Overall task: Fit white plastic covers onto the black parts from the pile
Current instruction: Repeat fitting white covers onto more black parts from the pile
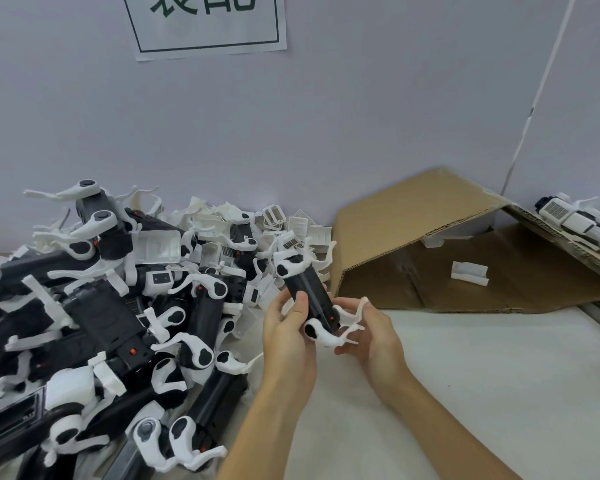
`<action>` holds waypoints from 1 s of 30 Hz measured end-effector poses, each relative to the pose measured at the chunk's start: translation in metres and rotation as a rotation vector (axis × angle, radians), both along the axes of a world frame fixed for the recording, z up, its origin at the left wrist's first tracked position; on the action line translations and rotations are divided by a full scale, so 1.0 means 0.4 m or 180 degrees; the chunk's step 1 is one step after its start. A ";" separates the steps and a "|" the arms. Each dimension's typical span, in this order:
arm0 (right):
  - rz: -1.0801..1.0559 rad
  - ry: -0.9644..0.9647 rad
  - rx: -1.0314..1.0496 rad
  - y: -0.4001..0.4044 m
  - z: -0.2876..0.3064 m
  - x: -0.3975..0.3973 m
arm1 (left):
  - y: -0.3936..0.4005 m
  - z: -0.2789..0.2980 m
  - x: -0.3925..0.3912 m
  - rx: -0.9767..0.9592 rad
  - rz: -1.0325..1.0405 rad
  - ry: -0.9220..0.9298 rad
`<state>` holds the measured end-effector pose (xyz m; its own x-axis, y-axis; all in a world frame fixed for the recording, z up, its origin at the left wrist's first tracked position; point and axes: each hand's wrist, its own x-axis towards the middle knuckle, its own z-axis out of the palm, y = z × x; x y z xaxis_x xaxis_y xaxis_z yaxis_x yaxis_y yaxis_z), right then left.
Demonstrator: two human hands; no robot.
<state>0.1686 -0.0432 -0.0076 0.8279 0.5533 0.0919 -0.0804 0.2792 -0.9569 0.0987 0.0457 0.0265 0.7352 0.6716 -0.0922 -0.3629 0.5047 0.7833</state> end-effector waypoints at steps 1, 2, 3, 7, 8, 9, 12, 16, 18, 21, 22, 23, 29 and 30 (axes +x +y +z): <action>0.0121 0.0079 0.0150 0.000 -0.001 -0.001 | -0.002 0.001 -0.003 -0.0071 -0.0117 -0.0011; 0.0238 0.0112 0.0277 0.000 -0.002 -0.003 | -0.002 0.001 -0.006 -0.0145 -0.0210 -0.0005; 0.0349 0.0080 0.0359 0.000 -0.003 -0.004 | -0.002 0.003 -0.009 -0.0176 -0.0273 0.0012; 0.0655 -0.0378 0.0519 -0.004 -0.003 -0.016 | 0.000 0.003 -0.009 -0.0034 -0.0168 -0.0021; 0.0703 -0.0529 0.0446 -0.006 -0.002 -0.020 | 0.000 0.002 -0.010 -0.0009 -0.0144 -0.0018; 0.0724 -0.0682 0.0312 -0.006 -0.003 -0.024 | -0.001 0.003 -0.011 0.0021 -0.0151 0.0003; 0.0650 -0.0931 -0.0076 0.002 -0.009 -0.035 | 0.000 0.002 -0.017 0.0132 -0.0273 0.0122; 0.0563 -0.0577 0.0002 0.013 -0.005 -0.040 | 0.001 -0.001 -0.014 0.0193 -0.0279 0.0121; 0.0432 -0.0471 -0.0067 0.017 -0.006 -0.038 | 0.001 -0.005 -0.010 0.0343 -0.0224 0.0134; 0.0339 -0.0406 -0.0151 0.022 -0.015 -0.036 | 0.002 -0.013 -0.004 0.0496 -0.0198 0.0146; 0.0336 -0.0377 -0.0154 0.023 -0.017 -0.035 | 0.003 -0.015 -0.003 0.0512 -0.0197 0.0154; 0.0320 -0.0363 -0.0173 0.023 -0.018 -0.034 | 0.003 -0.017 -0.002 0.0532 -0.0188 0.0162; 0.0289 -0.0459 -0.0309 0.027 -0.022 -0.029 | 0.003 -0.028 0.004 0.0587 -0.0170 0.0223; 0.0304 -0.0472 -0.0326 0.027 -0.022 -0.029 | 0.004 -0.030 0.006 0.0589 -0.0155 0.0251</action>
